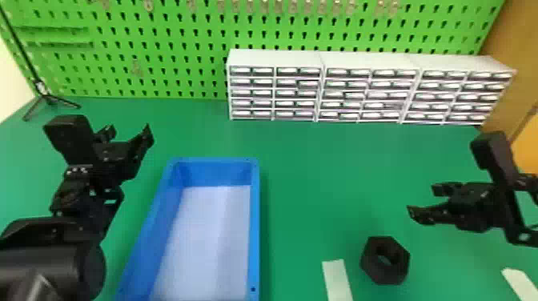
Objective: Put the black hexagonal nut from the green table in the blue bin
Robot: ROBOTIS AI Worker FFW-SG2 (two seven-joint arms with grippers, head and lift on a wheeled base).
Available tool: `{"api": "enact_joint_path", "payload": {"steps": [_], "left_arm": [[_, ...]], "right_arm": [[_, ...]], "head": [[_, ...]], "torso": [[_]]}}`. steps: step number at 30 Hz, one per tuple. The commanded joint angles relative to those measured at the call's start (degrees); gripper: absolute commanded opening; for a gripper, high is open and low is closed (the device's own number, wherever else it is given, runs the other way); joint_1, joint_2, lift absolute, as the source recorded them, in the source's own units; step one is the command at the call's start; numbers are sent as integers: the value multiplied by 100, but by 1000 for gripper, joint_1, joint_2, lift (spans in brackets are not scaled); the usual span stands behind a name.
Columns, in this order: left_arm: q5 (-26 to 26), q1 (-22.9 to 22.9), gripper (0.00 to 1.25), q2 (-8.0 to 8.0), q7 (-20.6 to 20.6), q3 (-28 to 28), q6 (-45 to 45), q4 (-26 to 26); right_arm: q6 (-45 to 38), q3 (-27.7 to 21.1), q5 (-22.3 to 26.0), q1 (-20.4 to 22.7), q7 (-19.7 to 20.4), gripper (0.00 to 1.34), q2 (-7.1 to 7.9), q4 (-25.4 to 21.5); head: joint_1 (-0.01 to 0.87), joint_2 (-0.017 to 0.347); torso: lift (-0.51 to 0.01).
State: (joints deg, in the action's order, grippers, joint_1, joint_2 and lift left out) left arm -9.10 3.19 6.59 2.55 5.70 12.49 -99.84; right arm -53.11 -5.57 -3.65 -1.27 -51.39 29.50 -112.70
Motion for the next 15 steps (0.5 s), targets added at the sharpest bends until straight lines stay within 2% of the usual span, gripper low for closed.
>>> {"api": "enact_joint_path", "payload": {"steps": [1,7,12,15], "left_arm": [[14,-3,752,35,0,-8,-1,-1],[31,6,752,70,9,-25,35,-9],[40,32,752,123,9,-34,61,-9],[40,41,752,176,17,-34,70,-9]], "right_arm": [[-16,215,22,119,-205,997,434,-24],[-7,408,22,198,-425,997,865,-24],[90,768,-101,127,-601,997,1269,-6],[222,970,-128,136,-627,997,1427,-6]], "head": [[686,28],[686,28],[686,28],[686,28]], "torso": [[-96],[-96],[-96],[-96]]}}
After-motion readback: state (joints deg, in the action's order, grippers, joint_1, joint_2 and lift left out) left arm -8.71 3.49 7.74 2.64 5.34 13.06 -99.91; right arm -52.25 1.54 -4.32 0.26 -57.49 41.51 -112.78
